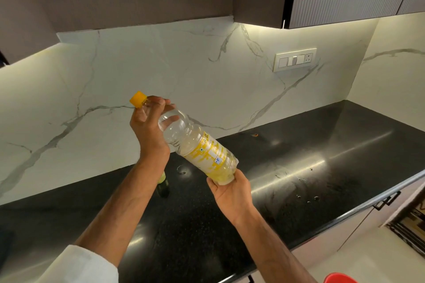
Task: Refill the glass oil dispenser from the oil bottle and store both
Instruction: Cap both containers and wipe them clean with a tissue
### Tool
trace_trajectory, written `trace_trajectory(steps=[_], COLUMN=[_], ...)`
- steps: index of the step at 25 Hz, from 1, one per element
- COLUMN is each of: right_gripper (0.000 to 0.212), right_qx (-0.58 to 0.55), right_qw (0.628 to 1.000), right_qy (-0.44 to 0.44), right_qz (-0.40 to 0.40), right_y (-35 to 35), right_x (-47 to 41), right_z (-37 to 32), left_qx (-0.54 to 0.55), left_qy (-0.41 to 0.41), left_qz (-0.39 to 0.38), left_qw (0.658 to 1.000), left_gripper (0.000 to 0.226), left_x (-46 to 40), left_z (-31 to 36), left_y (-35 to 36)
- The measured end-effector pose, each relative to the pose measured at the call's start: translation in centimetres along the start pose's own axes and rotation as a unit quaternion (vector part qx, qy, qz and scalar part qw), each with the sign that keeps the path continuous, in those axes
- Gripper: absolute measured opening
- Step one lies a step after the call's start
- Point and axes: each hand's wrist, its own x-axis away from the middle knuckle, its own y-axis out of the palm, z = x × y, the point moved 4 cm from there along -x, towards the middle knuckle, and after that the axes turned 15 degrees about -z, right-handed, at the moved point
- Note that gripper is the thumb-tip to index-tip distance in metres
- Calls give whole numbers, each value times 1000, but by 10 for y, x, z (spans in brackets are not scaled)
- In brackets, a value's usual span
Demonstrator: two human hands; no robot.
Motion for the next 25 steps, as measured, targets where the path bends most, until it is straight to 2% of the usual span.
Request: trace_trajectory(steps=[5,9,12,14,17,21,23,25], right_gripper=[39,31,28,30,38,41,36,31], right_qx=[-46,36,72,27,-84,-117,-102,-30], right_qw=[999,998,992,994,995,993,994,998], right_qy=[-3,55,73,63,36,14,30,39], right_qz=[19,4,67,79,41,27,29,32], right_y=[6,12,-5,-11,0,2,-4,-10], right_x=[12,17,21,17,5,4,5,6], right_z=[29,29,18,14,14,4,-4,-14], left_qx=[-43,-94,-98,-93,-87,-101,-121,-133], left_qy=[54,74,87,85,79,89,101,107], left_qz=[33,14,5,10,16,-3,-22,-40], left_qw=[997,993,991,992,993,991,987,984], left_gripper=[17,18,16,19,19,12,9,7], left_x=[1,2,-1,0,10,15,12,10], left_z=[3,5,10,9,4,5,8,9], left_y=[3,5,2,1,7,13,12,9])
